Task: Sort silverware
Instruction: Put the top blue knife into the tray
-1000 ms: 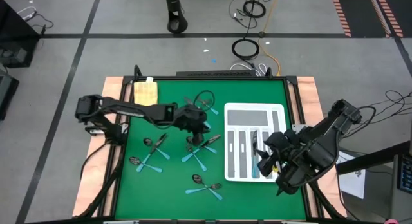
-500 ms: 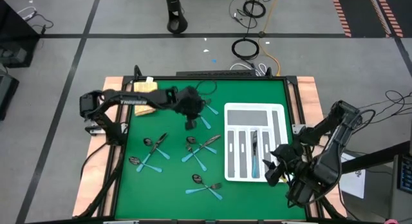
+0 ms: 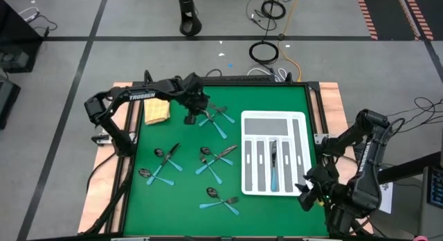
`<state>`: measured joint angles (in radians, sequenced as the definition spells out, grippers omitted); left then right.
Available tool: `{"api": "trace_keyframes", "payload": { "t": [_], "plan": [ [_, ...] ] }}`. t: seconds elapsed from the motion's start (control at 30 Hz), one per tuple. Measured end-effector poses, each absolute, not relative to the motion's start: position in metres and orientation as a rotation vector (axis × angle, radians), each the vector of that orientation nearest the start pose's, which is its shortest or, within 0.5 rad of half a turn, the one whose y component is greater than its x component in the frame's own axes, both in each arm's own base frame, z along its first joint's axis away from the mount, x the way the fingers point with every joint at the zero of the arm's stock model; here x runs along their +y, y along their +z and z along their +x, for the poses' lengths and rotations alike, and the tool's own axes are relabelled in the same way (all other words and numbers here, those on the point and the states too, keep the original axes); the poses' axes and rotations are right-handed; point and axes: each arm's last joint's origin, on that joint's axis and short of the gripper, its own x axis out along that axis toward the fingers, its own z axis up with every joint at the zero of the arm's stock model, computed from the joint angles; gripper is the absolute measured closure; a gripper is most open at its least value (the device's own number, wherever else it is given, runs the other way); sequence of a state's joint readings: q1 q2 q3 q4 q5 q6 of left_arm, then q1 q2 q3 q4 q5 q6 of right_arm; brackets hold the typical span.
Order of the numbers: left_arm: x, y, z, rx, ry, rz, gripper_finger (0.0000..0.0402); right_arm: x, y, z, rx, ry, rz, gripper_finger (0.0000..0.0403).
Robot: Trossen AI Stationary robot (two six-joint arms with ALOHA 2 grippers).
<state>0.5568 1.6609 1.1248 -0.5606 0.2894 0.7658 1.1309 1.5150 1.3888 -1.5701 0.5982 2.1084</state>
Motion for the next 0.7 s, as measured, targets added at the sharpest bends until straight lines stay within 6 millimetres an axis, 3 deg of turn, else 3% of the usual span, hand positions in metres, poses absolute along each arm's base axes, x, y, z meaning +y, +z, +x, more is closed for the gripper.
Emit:
{"api": "trace_keyframes", "payload": {
  "t": [0.2, 0.43, 0.7],
  "plan": [
    [0.161, 0.193, 0.294, 1.095, -0.223, 0.392, 0.0311, 0.213, 0.305, 0.121, 0.835, -0.731, 0.589, 0.0202],
    [0.157, 0.203, 0.318, 1.223, -0.299, 0.448, 0.0311, 0.211, 0.305, 0.129, 0.831, -0.741, 0.607, 0.0198],
    [0.172, 0.207, 0.32, 1.259, -0.42, 0.546, 0.0311, 0.205, 0.305, 0.137, 0.821, -0.777, 0.611, 0.0184]
  ]
}}
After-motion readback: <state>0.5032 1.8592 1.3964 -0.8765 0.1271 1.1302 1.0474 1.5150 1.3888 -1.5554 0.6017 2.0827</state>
